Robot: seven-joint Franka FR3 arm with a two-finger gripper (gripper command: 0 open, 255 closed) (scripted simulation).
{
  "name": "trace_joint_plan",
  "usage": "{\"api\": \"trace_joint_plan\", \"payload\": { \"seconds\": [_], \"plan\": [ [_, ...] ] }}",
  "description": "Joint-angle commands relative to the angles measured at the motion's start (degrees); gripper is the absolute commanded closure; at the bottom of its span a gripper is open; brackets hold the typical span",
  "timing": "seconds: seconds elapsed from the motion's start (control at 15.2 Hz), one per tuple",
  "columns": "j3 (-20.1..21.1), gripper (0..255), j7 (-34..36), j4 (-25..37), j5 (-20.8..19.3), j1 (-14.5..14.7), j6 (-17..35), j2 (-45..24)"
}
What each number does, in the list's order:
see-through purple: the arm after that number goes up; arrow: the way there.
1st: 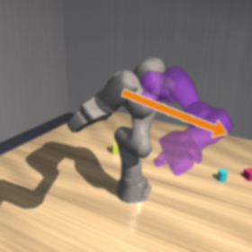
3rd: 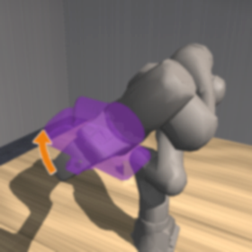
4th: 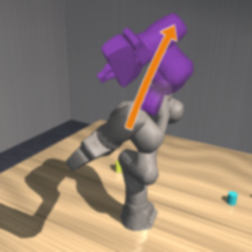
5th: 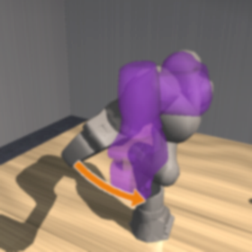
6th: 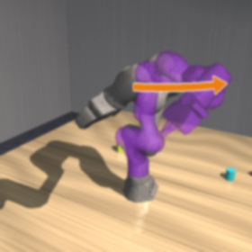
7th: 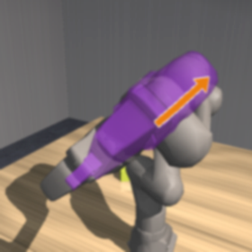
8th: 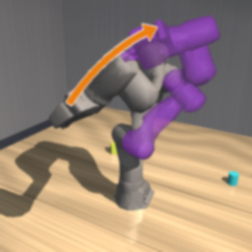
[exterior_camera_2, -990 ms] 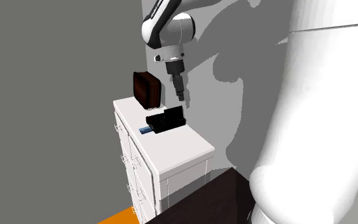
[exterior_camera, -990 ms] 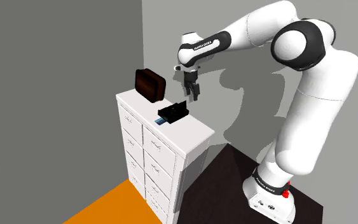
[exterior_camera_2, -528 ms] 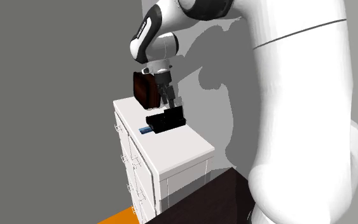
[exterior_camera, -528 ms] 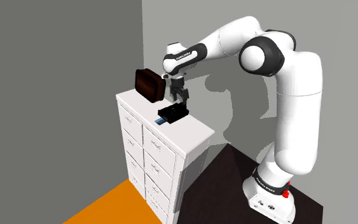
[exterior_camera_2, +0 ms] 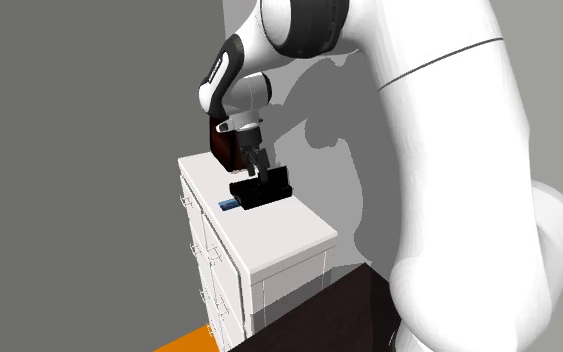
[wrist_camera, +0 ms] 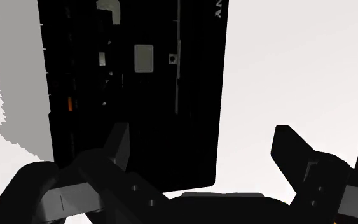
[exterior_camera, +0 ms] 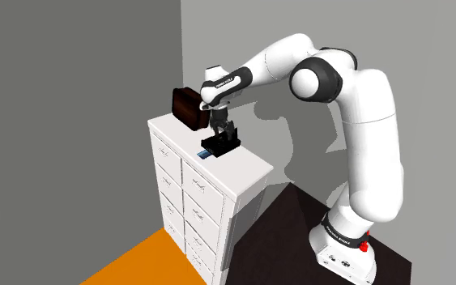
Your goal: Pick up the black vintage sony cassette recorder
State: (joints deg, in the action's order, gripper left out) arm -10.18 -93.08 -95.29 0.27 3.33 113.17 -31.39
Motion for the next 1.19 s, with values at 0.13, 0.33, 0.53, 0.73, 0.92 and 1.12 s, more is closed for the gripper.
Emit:
{"api": "trace_joint_plan", "payload": {
  "seconds": [0.13, 0.33, 0.53, 0.73, 0.92, 1.12],
  "plan": [
    [0.1, 0, -0.2, -0.1, 0.2, -0.2, 1.4, -1.3],
    [0.1, 255, -0.1, -0.1, 0.2, -0.1, 1.4, -1.2],
    [0.1, 255, -0.1, -0.1, 0.2, -0.2, 1.3, -1.2],
    [0.1, 255, -0.1, -0.1, 0.2, -0.2, 1.3, -1.2],
    [0.0, 255, -0.2, 0.2, 0.0, -0.2, 0.3, -0.4],
    [-0.1, 255, -0.2, 0.7, -0.1, -0.1, -1.5, 0.8]
  ]
}}
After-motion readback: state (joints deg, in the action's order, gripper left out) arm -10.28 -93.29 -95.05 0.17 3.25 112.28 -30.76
